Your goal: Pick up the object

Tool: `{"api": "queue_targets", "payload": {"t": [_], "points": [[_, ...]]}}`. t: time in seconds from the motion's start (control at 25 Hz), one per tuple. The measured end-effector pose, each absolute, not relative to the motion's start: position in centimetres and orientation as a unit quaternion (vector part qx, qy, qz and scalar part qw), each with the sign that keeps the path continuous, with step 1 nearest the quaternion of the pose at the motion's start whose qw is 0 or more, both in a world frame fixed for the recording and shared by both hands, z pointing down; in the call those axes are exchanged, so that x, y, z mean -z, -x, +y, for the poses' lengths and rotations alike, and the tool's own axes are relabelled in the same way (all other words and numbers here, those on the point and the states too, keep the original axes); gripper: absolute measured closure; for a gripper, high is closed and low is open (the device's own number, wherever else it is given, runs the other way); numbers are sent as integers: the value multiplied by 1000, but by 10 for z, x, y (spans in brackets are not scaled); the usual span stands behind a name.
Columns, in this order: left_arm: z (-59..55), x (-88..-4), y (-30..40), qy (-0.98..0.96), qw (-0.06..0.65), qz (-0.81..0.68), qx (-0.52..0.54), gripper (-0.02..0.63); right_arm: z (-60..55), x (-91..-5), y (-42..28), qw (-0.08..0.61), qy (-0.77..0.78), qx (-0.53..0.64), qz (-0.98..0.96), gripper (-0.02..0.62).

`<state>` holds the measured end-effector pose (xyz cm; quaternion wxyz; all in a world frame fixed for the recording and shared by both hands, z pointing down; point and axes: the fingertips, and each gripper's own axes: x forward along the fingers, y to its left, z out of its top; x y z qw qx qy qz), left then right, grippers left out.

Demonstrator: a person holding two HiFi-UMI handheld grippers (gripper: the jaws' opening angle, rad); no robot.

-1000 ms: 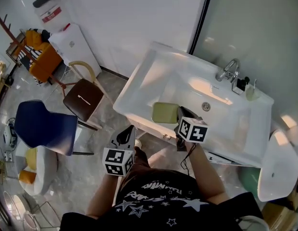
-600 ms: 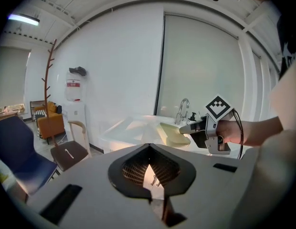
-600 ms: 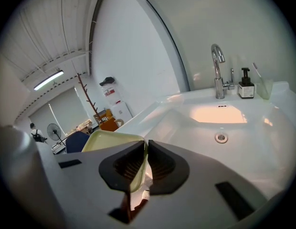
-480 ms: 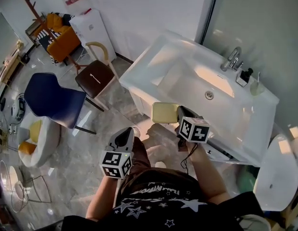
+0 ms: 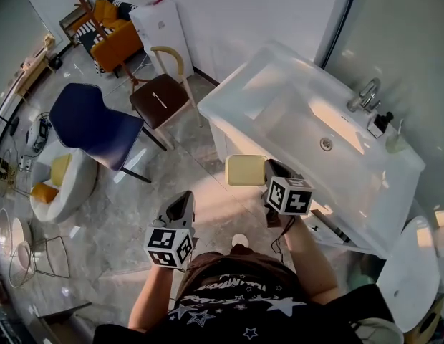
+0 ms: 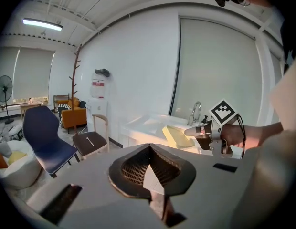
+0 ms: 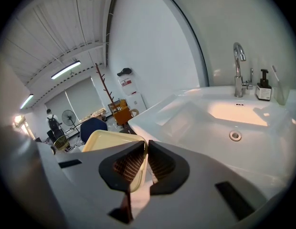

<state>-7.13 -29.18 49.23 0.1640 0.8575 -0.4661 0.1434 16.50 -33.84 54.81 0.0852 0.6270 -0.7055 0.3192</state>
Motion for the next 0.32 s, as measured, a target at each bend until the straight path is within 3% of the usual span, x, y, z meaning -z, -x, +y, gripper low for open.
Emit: {"api": "queue_targets", "payload": {"t": [0.32], "points": [[-257, -499, 113, -852, 170, -475, -136, 589, -318, -551, -124, 91, -625, -317, -708, 560]]}}
